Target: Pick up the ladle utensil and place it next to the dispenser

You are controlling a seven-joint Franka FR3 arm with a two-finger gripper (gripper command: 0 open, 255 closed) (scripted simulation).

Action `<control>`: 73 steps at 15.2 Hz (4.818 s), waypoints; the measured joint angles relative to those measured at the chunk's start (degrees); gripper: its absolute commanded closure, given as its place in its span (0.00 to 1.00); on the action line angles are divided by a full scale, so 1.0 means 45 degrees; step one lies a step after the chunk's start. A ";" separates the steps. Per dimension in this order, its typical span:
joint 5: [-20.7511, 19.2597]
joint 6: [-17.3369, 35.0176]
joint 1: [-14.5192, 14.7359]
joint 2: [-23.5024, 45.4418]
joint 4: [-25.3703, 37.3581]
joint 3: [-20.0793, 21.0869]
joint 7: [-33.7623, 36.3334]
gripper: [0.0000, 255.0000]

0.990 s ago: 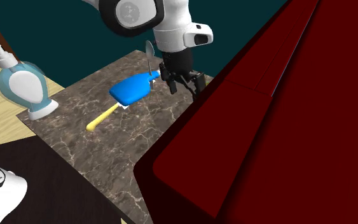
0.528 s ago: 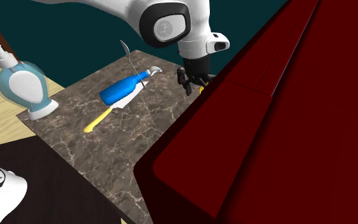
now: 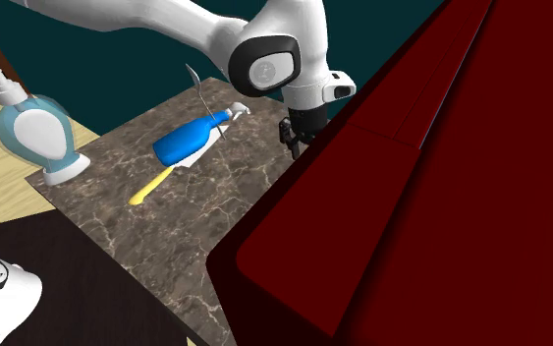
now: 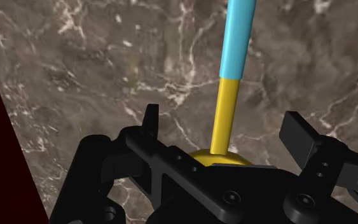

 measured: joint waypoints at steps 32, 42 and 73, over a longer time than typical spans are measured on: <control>0.0042 -0.1829 -0.0005 -0.0909 0.0942 0.0002 -0.0173 1.00; 0.0078 -0.3449 0.0014 -0.1223 0.2249 0.0014 -0.0270 1.00; 0.0262 -0.9504 -0.0090 0.0024 0.9572 0.0006 -0.0732 1.00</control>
